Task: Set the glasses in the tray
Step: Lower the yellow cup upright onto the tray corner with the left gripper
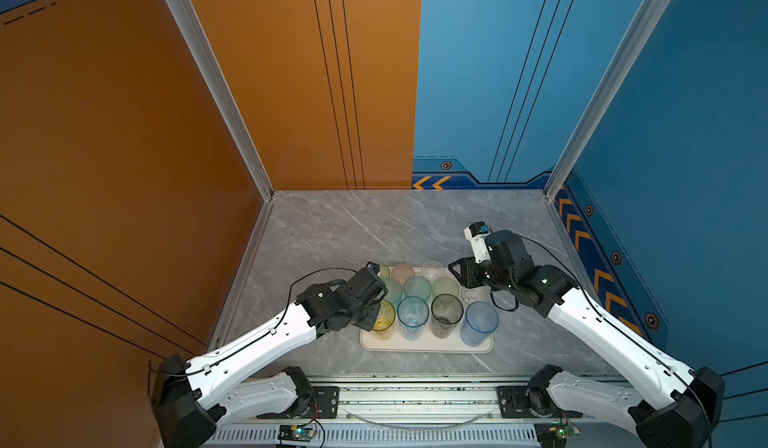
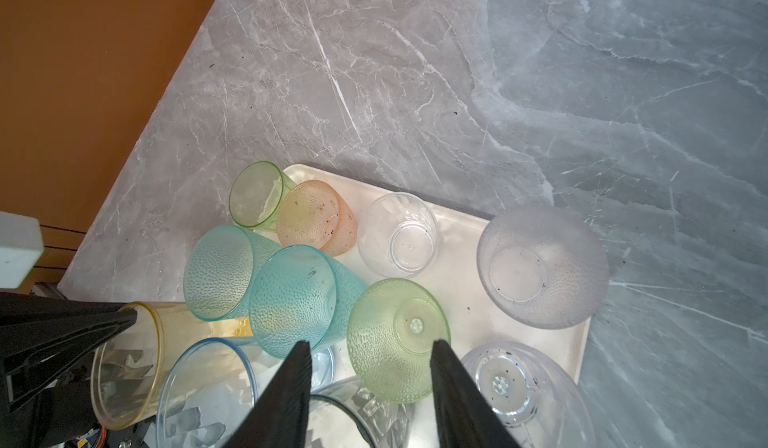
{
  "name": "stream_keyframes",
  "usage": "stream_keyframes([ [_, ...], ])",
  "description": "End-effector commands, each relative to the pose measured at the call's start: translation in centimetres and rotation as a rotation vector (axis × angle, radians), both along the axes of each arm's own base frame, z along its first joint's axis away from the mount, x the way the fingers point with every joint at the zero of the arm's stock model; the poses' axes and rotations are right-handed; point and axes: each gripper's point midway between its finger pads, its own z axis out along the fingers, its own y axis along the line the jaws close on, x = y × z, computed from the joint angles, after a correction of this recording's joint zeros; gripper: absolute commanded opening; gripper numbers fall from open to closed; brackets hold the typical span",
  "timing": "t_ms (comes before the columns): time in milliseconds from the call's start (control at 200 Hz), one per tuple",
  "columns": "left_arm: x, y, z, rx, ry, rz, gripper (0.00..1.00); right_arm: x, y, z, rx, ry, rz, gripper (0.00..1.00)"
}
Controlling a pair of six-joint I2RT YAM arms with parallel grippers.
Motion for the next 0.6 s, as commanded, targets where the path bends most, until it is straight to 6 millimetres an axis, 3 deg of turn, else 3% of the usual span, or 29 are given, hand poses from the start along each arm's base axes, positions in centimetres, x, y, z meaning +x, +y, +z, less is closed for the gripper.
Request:
stream_keyframes([
  [0, -0.6, 0.6, 0.3, 0.022, 0.032, -0.012, 0.08, 0.4, -0.1, 0.7, 0.002, -0.014, -0.009, 0.46],
  [240, -0.5, 0.4, 1.1, 0.032, 0.035, -0.028, 0.08, 0.4, 0.0, 0.7, 0.003, -0.012, -0.008, 0.46],
  [591, -0.7, 0.3, -0.5, 0.067, 0.084, -0.030, 0.11, 0.3, -0.1, 0.5, 0.001, -0.011, -0.004, 0.46],
])
